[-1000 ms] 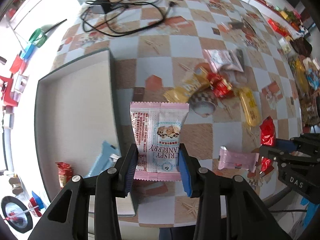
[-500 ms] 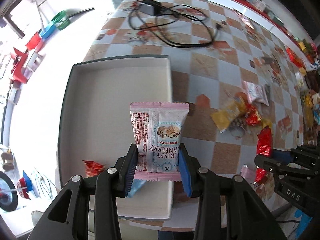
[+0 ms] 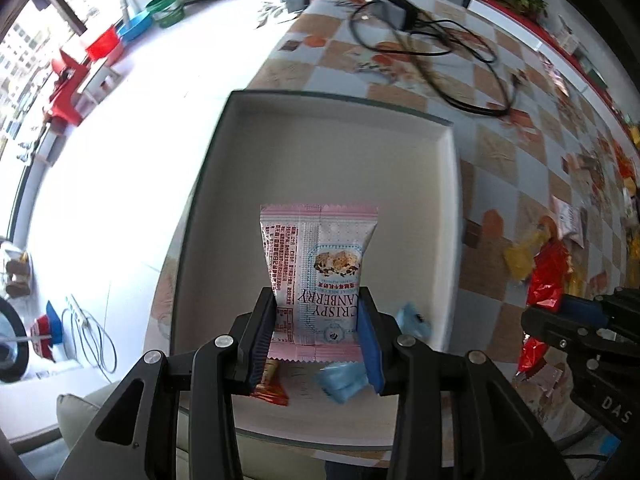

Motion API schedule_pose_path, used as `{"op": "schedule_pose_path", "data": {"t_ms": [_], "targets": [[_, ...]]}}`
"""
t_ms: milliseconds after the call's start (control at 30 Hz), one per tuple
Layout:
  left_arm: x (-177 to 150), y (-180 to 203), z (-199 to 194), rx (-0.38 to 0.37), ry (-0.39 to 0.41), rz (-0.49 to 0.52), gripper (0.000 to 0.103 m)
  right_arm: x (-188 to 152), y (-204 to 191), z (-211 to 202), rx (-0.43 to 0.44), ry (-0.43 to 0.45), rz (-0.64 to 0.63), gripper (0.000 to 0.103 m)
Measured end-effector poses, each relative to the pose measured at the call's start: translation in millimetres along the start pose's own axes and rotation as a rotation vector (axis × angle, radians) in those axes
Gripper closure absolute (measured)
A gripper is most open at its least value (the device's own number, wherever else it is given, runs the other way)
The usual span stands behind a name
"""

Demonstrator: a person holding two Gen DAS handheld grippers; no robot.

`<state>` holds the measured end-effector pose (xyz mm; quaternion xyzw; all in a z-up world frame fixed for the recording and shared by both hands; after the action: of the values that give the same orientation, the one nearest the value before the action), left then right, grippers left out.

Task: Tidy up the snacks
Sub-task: 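Carry both snacks into the white tray and open both grippers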

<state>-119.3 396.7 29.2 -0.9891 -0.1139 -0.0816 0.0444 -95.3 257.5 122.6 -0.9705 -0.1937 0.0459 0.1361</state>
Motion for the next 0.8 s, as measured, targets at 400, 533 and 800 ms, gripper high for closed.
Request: {"op": "schedule_pose_path", "data": {"t_ms": [400,533,800], "targets": [[-15,-26,22,-0.002,-0.047,-0.027,0.060,19,-53,31,0.026,-0.044,-0.041,0.080],[-15,-29,27,-0.006,-0.061,-0.023,0.060,26,-57,41,0.033,-0.063,-0.018,0.080],[-12,-32,35,-0.010,-0.078,-0.023,0.060,38,-64,55,0.026,-0.086,-0.017,0.080]]}}
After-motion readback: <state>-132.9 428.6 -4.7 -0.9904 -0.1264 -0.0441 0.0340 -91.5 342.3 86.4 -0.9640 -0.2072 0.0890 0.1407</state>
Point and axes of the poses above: each gripper's, at about its wrist camera, not at the fingertips, and z roughly the way its jaws point, y to its right, x to its top, the point moved 6 cm from there along z, roughly the way its jaws point, and after that the axes turned 6 degrees about z, right-handed, at the moved point
